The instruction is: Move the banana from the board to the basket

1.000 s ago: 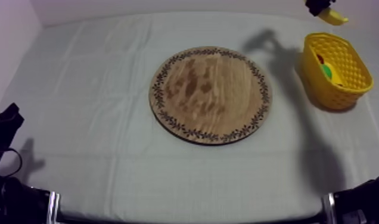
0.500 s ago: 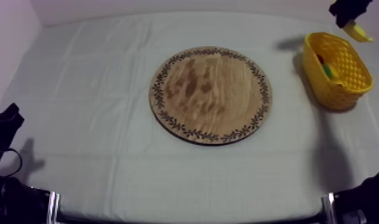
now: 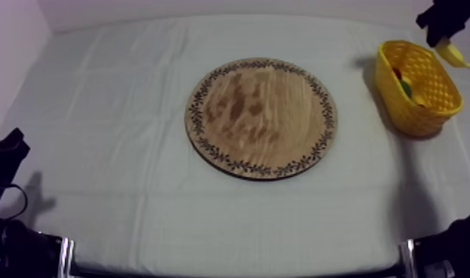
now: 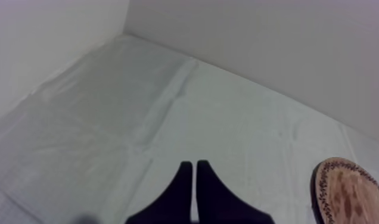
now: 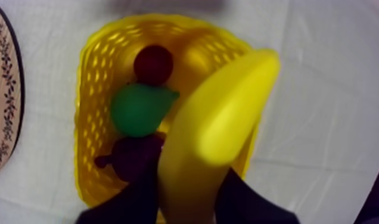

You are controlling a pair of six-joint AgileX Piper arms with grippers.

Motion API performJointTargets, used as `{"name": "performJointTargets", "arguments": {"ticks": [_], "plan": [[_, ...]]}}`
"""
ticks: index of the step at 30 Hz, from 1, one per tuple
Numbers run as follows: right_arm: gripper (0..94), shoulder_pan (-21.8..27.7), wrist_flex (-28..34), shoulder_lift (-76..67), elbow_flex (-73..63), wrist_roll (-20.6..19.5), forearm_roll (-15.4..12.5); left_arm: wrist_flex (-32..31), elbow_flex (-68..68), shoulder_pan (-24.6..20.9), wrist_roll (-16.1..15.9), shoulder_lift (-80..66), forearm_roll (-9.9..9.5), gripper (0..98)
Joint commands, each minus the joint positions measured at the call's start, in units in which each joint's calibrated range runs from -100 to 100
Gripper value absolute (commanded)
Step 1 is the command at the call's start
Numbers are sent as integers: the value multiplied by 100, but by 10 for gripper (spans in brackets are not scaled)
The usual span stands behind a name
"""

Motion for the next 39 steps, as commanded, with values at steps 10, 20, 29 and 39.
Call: {"name": "performJointTargets", "arguments": {"ticks": [10, 20, 29, 39], "plan": [[153, 5, -212, 346, 508, -43, -106, -1, -1, 1, -1, 0, 0, 1], [177, -9, -713, 960, 904, -52, -203, -1, -1, 1, -1, 0, 0, 1], [410, -21, -1020, 1227, 966, -90, -255, -1, -1, 1, -1, 0, 0, 1], [808, -10, -1118, 1192, 962, -133, -250, -1, -1, 1, -1, 0, 0, 1]]}}
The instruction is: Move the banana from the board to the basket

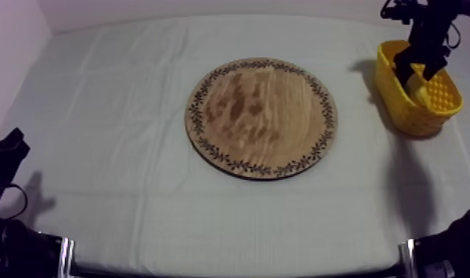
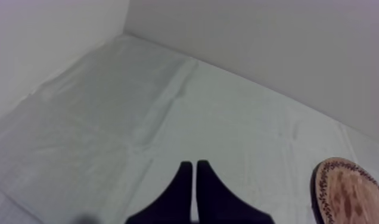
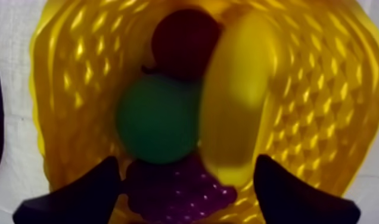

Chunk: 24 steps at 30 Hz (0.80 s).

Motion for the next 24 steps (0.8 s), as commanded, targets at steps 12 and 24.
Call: {"name": "performJointTargets", "arguments": {"ticks": [12, 24], "plan": [[784, 56, -82, -642, 290, -69, -90, -1, -1, 1, 0, 0, 0, 1], [454, 169, -647, -2236, 1181, -300, -302, -1, -1, 1, -1, 0, 0, 1]]}}
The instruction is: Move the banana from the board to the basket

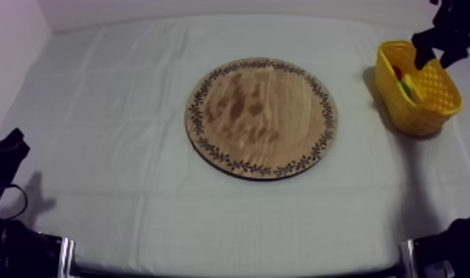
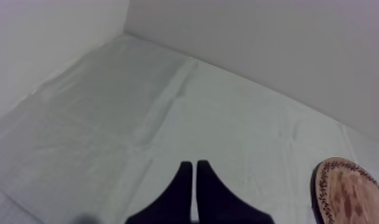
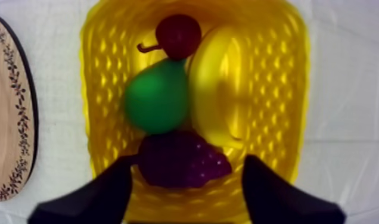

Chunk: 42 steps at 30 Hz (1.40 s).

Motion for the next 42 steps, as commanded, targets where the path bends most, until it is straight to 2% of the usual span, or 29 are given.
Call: {"name": "performJointTargets", "arguments": {"ticks": [1, 5, 17, 22, 31, 39, 42], "plan": [[423, 19, -278, -541, 320, 3, -40, -1, -1, 1, -1, 0, 0, 1], [328, 6, -597, -1182, 762, -6, -110, -1, -1, 1, -1, 0, 0, 1], [161, -301, -1512, -3057, 2608, 110, -289, -1, -1, 1, -1, 0, 0, 1], [113, -370, -1893, -3857, 3316, 177, -609, -1, -1, 1, -1, 0, 0, 1], [25, -546, -2566, -5740, 4687, 722, -1196, -1, -1, 1, -1, 0, 0, 1], [7, -463, -2680, -7402, 5795, 1283, -1638, -1, -1, 1, -1, 0, 0, 1], [6, -445, -2805, -7878, 6150, 1252, -1764, -1, -1, 1, -1, 0, 0, 1]]}}
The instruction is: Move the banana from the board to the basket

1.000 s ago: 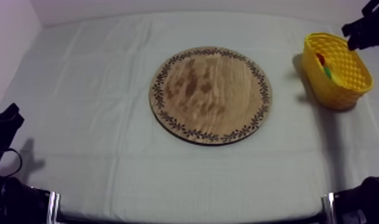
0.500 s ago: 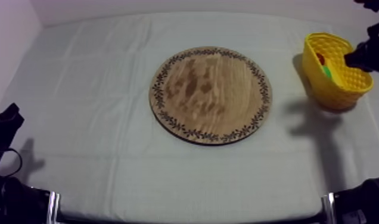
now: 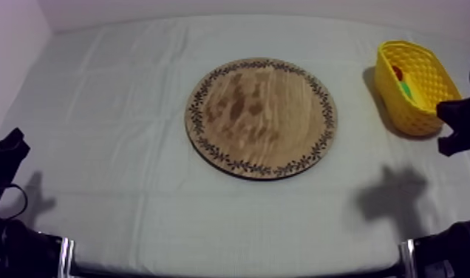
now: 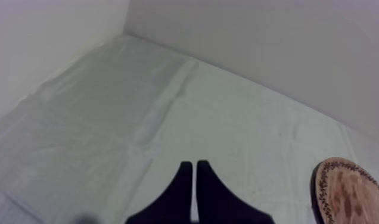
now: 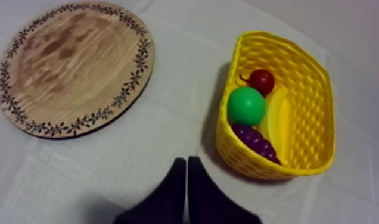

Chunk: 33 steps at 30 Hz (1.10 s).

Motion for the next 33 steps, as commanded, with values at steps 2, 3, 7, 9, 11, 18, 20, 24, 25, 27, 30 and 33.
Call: {"name": "performJointTargets", "arguments": {"ticks": [2, 3, 7, 9, 11, 18, 20, 24, 25, 27, 30, 33], "plan": [[6, -33, -141, -828, 475, -22, -92, -1, -1, 1, -1, 0, 0, 1], [6, -58, -147, -983, 587, -10, -97, -1, -1, 1, -1, 0, 0, 1], [4, -170, -150, -1548, 997, -28, -68, -1, -1, 1, -1, 0, 0, 1], [4, -195, -237, -1783, 1154, -176, -61, -1, -1, 1, -1, 0, 0, 1], [4, -142, -302, -2004, 1341, -188, -139, -1, -1, 1, -1, 0, 0, 1], [4, -143, -512, -2601, 1938, -1180, 215, -1, -1, 1, -1, 0, -4, 1], [4, -258, -510, -2792, 2004, -1450, 323, -1, -1, 1, -1, 0, -5, 1], [4, -466, -587, -2963, 2110, -1683, 436, -1, -1, 1, -1, 0, -5, 1], [4, -505, -626, -2980, 2138, -1696, 470, -1, -1, 1, -1, 0, -5, 1], [4, -564, -725, -2999, 2195, -1694, 546, -1, -1, 1, -1, 0, -5, 1], [5, -600, -897, -3011, 2267, -1584, 621, -1, -1, 1, -1, 0, -5, 1], [7, -609, -1486, -3018, 2346, -1338, 512, -1, -1, 1, -1, 0, -5, 1]]}}
